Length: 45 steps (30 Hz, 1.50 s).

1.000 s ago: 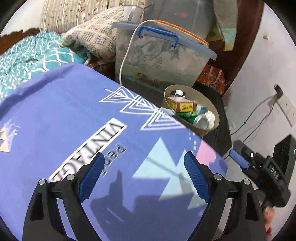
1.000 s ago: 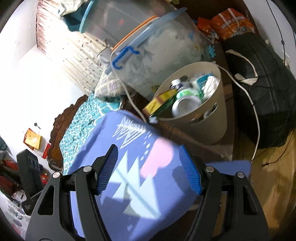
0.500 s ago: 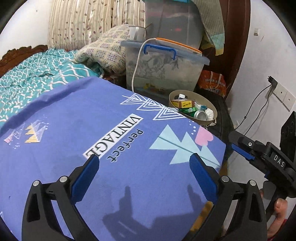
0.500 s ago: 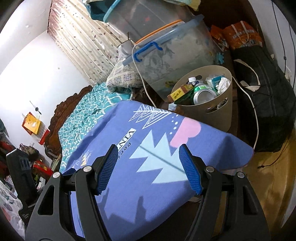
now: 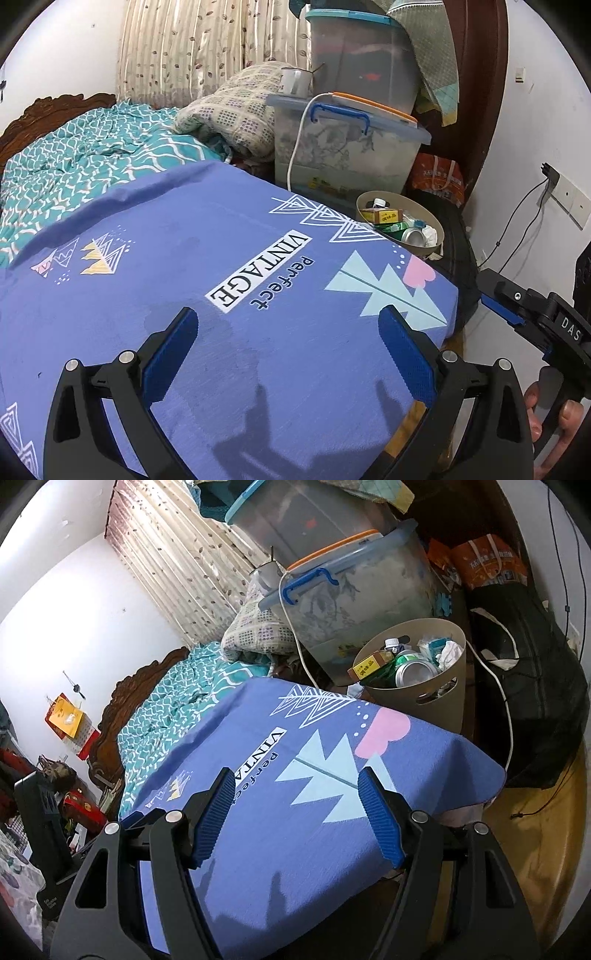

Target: Collect trash

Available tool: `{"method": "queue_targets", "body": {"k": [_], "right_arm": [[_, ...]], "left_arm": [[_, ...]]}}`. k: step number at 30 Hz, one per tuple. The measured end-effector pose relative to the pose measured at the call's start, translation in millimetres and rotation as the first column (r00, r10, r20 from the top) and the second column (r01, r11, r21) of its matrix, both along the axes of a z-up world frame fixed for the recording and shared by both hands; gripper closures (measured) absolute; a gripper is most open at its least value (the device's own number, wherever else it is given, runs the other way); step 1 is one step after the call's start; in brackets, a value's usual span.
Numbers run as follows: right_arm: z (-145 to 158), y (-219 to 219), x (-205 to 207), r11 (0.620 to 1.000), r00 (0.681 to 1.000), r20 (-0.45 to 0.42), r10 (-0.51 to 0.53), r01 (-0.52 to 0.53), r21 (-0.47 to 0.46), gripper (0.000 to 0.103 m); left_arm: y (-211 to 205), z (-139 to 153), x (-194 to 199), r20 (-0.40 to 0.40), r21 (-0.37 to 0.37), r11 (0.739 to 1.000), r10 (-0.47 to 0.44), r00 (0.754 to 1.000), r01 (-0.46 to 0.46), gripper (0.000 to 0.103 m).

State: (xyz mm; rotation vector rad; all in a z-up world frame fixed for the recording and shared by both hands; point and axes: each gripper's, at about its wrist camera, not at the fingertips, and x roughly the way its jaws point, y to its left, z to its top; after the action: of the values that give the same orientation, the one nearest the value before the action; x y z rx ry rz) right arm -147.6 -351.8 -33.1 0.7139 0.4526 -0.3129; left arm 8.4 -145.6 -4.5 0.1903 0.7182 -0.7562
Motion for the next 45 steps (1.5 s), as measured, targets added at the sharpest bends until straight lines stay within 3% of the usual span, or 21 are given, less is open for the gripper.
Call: {"method": "queue_targets", "body": {"k": [6,16,27,37,45], "right_arm": [[4.5,6.5,0.5,1.000,1.000,0.016,0.006,-0.006,-0.003,0.032],[16.1,29.9,2.9,0.999,0.999,0.044,-0.010,0.011,-0.036,0.017],[15.3,46.9,11.8,0.999,0.999,0.038,-0.024,0.026,-0.048,0.007],[16.2,43.3,3.4,0.995,0.994,0.057,-0.094,0.095,-0.023,0.003],[13.7,46.0,11.5,0.995,0.994,0.044,-0.098,0.099,-0.021,0.003]], "left_arm": [[10.4,-2.3,0.4,-0.033,-0.011,1.000,0.006,0.999,-0.007,0.009],[26.5,-16.3,6.3,-0.115,0.001,1.000,0.030,0.993,-0.030,0.009],[41.4,-18.2,9.3,-0.054,0.064,0.992,0.111,0.992,-0.107,0.009],[50.5,-18.3,12.0,-0.134,0.016,0.998,0.068,0.989,-0.067,0.009],[56.0,-11.6,10.2,-0.095,0.035,0.993,0.112,0.989,-0.109,0.009]]}}
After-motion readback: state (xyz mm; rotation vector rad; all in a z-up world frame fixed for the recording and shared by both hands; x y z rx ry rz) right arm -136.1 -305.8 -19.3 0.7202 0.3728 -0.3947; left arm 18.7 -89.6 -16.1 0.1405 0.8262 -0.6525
